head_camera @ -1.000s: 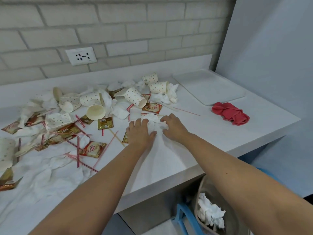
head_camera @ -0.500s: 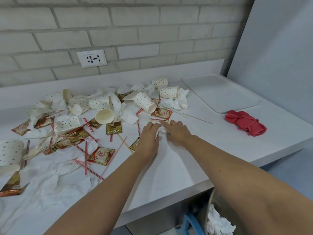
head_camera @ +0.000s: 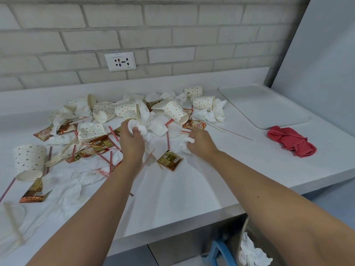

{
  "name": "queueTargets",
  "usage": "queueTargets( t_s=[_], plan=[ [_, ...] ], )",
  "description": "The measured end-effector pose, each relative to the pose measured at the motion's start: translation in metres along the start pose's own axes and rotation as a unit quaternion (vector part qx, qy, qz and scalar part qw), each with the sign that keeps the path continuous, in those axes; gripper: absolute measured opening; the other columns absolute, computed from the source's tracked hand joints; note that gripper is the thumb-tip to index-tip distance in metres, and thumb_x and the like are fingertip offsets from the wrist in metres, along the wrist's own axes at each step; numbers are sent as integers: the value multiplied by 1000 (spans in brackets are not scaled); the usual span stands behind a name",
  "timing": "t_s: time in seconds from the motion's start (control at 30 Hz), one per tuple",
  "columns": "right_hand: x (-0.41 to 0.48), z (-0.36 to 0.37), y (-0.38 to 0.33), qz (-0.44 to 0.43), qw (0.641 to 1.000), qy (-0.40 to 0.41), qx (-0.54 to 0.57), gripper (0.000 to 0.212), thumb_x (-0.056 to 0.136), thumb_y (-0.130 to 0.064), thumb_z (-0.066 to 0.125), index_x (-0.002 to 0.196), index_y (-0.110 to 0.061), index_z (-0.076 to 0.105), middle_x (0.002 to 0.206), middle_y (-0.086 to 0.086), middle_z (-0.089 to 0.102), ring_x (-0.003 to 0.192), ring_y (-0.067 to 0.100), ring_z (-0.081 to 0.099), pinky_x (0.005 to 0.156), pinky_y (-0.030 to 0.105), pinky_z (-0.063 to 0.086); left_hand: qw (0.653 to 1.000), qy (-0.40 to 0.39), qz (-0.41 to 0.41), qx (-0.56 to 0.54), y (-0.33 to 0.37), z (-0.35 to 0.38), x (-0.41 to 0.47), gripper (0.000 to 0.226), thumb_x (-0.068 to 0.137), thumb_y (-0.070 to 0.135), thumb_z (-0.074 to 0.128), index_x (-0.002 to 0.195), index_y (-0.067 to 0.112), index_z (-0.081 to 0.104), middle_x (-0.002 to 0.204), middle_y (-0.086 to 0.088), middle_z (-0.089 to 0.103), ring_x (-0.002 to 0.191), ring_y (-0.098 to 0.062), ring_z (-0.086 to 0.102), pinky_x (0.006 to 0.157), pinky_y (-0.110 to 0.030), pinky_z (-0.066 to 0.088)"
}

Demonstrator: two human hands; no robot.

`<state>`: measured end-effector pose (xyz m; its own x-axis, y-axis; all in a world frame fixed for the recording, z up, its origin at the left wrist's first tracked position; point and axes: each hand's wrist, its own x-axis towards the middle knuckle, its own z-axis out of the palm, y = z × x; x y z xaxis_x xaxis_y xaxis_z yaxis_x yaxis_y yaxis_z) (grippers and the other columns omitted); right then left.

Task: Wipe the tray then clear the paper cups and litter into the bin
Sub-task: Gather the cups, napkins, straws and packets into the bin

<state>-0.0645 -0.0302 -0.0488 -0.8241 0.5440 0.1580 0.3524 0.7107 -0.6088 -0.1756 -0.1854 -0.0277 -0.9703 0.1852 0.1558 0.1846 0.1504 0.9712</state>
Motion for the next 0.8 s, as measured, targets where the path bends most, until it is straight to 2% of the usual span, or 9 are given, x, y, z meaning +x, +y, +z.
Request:
queueTargets(
  t_s=[0.07,0.13,0.23,0.33,0.43,0.53,0.63,0.73,0.8],
  plan=[
    [-1,1,-11,-8,999,-39,-9,29,79,11,42,101,-2,54,80,13,53,80,27,51,64,27,32,1000,-1,-8,0,-4,-7,0,30,98,11,37,126,12,46,124,-13,54,115,-30,52,99,-47,45],
    [-3,2,-18,-13,994,-100,-41,48,80,9,40,121,-15,49,98,16,59,90,30,55,68,32,38,1000,1,-9,-1,-7,-13,-3,29,98,11,37,125,12,46,123,-13,55,114,-29,53,98,-44,46],
    [-5,8,-24,-27,977,-175,-117,40,88,-4,43,121,-21,57,119,9,54,111,27,52,77,30,36,1000,7,-5,-1,-7,-21,-7,28,98,10,36,124,9,46,114,-10,55,105,-26,54,87,-34,45],
    [-8,18,-30,-14,958,-213,-190,39,94,-25,41,132,-18,49,134,7,40,125,27,39,89,36,36,1000,5,2,-10,-6,-29,-11,28,97,9,37,124,9,46,111,-6,55,106,-26,54,87,-33,44],
    [-14,33,-34,0,954,-204,-220,53,91,-45,47,132,-11,42,133,9,36,126,29,33,94,40,37,1000,-2,3,-7,-7,-32,-14,30,97,8,37,126,9,45,115,-6,54,105,-21,52,86,-29,42],
    [-16,41,-38,23,967,-168,-191,60,88,-41,56,134,-8,36,134,13,37,125,31,35,97,39,39,1000,-6,5,-1,-9,-33,-17,31,97,7,38,127,8,45,120,-10,55,110,-25,53,89,-30,43],
    [-16,44,-39,65,965,-201,-154,51,91,-33,57,129,-3,40,130,16,46,121,31,45,92,34,41,1000,-12,13,2,-8,-32,-20,31,96,6,38,126,8,46,122,-12,55,112,-26,52,88,-28,41],
    [-16,41,-37,73,969,-206,-113,13,91,-19,55,91,-7,52,114,17,58,111,32,55,64,25,40,1000,-17,21,5,-5,-31,-25,32,96,4,38,126,8,46,123,-10,54,113,-23,51,90,-27,40],
    [-16,26,-36,83,971,-206,-91,8,91,-14,50,90,-7,55,115,18,57,117,32,53,67,27,42,1000,-19,19,1,-4,-31,-25,31,96,4,38,126,8,46,119,-8,54,111,-22,51,89,-27,40]
  ],
)
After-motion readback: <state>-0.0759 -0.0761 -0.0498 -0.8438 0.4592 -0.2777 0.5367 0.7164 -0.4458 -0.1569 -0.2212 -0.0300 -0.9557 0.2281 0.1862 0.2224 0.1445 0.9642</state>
